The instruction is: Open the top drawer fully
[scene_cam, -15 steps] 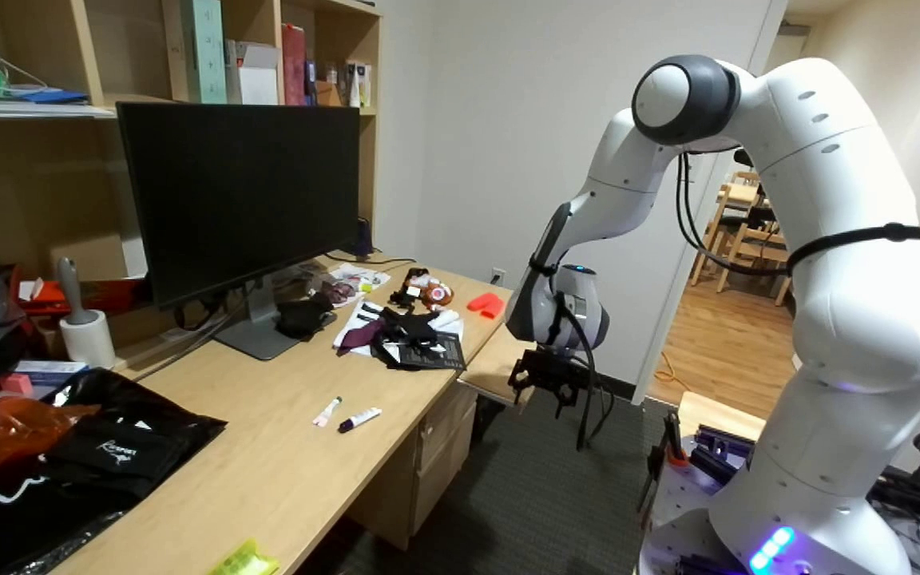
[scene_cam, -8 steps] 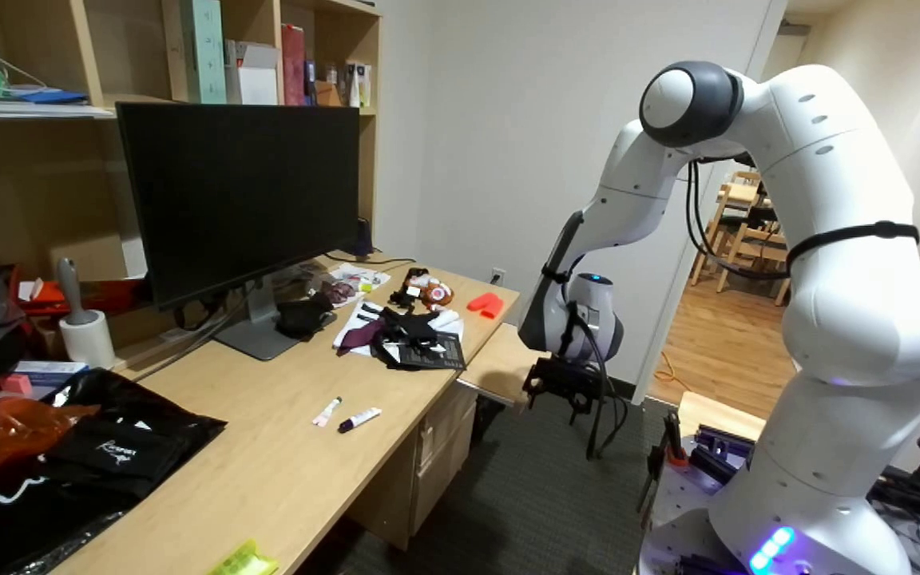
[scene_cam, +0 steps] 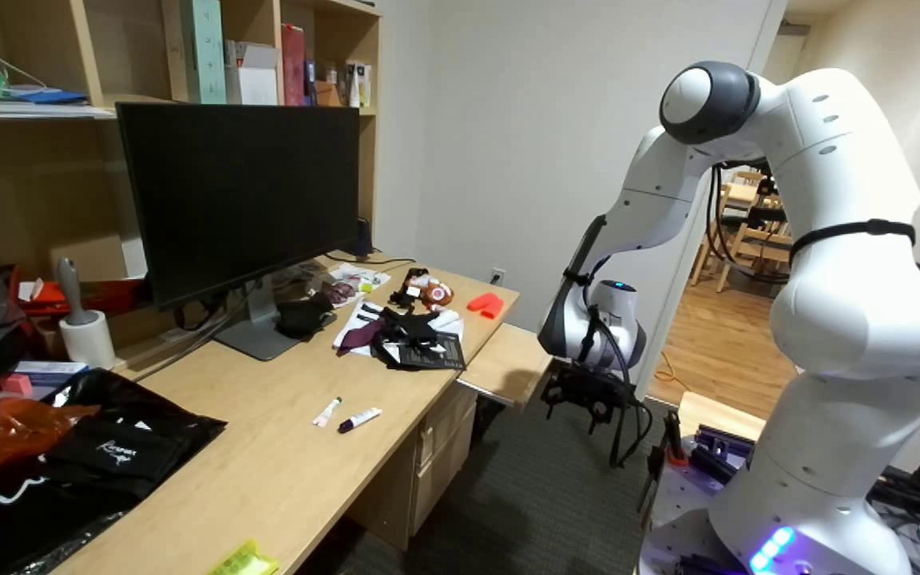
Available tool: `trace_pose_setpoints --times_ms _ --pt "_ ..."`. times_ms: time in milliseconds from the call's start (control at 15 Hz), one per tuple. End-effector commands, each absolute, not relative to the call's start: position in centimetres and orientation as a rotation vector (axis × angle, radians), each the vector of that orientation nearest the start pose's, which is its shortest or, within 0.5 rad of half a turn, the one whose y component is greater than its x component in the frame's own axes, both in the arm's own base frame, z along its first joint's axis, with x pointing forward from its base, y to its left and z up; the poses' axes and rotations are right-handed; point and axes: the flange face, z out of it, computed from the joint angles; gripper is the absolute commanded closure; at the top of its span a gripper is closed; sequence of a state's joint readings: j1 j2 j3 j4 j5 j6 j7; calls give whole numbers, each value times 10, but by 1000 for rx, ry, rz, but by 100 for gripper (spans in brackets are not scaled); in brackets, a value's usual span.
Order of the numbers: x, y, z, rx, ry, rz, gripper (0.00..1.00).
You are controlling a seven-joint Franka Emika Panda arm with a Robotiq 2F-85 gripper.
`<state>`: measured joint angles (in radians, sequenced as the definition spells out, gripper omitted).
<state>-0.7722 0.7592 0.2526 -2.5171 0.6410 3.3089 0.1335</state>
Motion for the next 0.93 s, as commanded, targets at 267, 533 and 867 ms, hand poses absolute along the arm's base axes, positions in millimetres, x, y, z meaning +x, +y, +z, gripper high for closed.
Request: trace_pose_setpoints --times_ms 267,533,867 --pt "330 -181 46 -2446 1663 -174 0" --pt "362 -188 54 -2468 1622 -288 0" --pt "401 -224 48 -2511 1649 -284 0"
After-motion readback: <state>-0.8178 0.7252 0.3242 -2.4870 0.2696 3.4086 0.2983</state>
